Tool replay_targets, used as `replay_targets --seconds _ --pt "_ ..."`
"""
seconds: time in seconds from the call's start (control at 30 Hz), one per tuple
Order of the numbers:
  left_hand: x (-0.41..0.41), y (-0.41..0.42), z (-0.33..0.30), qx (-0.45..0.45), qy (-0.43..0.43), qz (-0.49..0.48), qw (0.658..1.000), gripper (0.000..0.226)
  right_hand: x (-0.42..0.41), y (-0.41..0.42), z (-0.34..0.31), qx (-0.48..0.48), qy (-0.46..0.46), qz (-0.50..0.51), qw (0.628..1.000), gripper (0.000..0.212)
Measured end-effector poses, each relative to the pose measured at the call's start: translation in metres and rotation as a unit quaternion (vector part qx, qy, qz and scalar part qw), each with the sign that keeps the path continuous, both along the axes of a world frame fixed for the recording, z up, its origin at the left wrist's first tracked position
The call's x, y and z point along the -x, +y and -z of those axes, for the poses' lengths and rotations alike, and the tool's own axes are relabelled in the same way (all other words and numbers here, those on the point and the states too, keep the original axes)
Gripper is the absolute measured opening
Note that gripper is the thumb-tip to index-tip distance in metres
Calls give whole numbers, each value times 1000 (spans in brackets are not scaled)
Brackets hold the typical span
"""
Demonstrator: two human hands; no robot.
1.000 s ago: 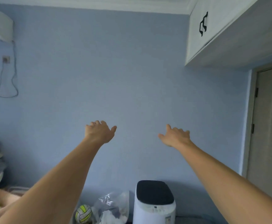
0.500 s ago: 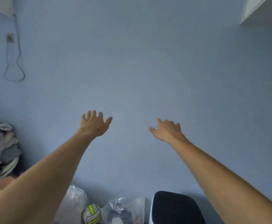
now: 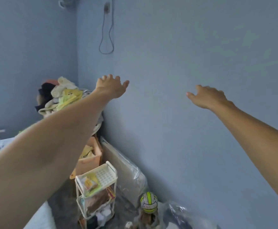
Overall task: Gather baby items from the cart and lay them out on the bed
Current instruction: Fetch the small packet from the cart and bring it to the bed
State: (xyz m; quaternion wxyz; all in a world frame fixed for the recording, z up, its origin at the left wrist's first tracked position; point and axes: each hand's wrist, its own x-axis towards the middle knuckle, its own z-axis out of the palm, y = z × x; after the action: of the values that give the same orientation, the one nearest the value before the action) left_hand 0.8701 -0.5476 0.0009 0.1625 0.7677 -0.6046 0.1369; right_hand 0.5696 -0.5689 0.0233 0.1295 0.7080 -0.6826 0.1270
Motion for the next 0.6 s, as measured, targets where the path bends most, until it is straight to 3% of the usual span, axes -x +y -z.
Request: replay_targets --seconds 0.17,0.27,0.6 --pt "-75 -44 23 -27 -2 -39 999 66 -86 -102 24 -32 -12 -91 995 66" --pt "-124 -63 59 -25 41 -49 998 64 -143 -158 59 -85 -27 -146 985 67" --pt "-255 -175 233 -115 181 -113 970 68 -303 -348 219 -207 44 -369 905 58"
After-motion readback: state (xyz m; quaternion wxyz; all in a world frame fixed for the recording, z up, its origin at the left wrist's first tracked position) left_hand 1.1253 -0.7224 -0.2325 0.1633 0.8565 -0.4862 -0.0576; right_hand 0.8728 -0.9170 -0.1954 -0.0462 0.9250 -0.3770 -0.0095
